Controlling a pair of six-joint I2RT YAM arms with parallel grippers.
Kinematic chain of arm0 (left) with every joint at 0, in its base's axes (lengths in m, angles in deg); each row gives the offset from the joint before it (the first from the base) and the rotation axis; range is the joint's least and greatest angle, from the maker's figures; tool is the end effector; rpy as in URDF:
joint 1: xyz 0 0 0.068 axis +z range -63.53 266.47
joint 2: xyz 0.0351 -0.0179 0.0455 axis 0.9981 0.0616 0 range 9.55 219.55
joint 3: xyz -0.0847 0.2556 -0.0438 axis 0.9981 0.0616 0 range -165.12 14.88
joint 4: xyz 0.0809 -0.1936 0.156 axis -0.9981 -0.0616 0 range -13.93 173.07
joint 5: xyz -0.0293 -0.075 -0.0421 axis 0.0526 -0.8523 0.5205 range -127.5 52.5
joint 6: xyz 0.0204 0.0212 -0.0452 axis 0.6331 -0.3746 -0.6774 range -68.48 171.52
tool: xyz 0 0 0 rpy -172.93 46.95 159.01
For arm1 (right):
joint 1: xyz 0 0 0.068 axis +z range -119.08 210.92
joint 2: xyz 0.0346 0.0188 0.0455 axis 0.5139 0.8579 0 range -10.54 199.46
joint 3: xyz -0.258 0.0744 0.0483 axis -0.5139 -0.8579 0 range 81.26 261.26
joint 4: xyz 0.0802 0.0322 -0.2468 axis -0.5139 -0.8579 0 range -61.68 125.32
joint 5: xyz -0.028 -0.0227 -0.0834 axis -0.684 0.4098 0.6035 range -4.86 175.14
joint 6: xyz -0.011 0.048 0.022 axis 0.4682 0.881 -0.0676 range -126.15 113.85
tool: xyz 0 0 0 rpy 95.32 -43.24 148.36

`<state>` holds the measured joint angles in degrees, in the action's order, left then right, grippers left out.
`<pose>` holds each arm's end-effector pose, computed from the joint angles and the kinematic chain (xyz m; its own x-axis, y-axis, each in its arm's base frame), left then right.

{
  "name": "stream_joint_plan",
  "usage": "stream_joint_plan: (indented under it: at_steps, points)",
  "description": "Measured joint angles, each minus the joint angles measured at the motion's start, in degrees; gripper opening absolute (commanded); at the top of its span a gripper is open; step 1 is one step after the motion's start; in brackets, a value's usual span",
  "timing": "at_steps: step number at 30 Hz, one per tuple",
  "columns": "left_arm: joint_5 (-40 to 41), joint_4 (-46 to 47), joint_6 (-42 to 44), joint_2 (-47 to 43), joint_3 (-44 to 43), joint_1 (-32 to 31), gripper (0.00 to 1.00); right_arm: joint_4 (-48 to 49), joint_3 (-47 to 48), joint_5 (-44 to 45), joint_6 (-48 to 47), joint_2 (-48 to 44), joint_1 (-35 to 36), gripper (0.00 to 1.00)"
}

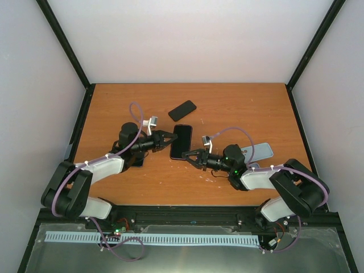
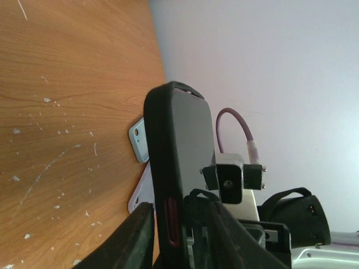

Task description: Put the phone into the phone case

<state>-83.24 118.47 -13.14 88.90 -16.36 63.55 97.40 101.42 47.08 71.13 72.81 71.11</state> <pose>0.2442 -0.1308 0.2089 -0.9139 -0.2984 -0.2752 0.2087 0.2360 -0.9491 0.1809 0.1818 0.1821 -0.9582 0.1960 -0.2086 -0.2012 0.0570 0.9779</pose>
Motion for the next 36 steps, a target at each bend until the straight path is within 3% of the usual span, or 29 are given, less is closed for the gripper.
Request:
stream_joint_plan:
  at_steps: [6, 12, 14, 20, 22, 30, 33, 36]
  points:
    - [-2.05, -1.42, 2.21, -2.93, 0.59, 0.0, 0.6, 0.24, 0.04, 0.79, 0.04, 0.17, -0.02, 0.03]
    - [-4.55, -4.02, 2.84, -8.22, 3.37, 0.0, 0.64, -0.63, 2.71, 1.62, -0.79, 1.07, -0.02, 0.03]
    - [-5.03, -5.35, 3.13, -9.14, 3.87, 0.0, 0.59, -0.66, 3.76, 1.84, -1.05, 1.75, -0.07, 0.03]
    - [-5.51, -9.11, 4.46, -9.7, 4.42, 0.0, 0.26, -0.68, 5.62, 1.92, -1.33, 4.0, -0.09, 0.03]
    - [-5.31, -10.29, 4.98, -9.6, 4.39, 0.0, 0.2, -0.61, 5.66, 1.81, -1.36, 4.55, -0.13, 0.03]
    - [-5.16, -13.66, 6.56, -6.58, 2.36, 0.11, 0.12, -0.7, 5.73, 1.64, -2.05, 6.54, -1.07, 0.1]
    - [-5.16, -13.66, 6.71, -5.55, 2.25, 0.11, 0.12, -0.59, 5.73, 1.31, -2.03, 7.34, -1.46, 0.19]
    - [-5.07, -13.73, 7.21, -4.63, 1.51, 0.11, 0.12, -1.33, 5.64, 1.31, -2.62, 7.85, -1.86, 0.37]
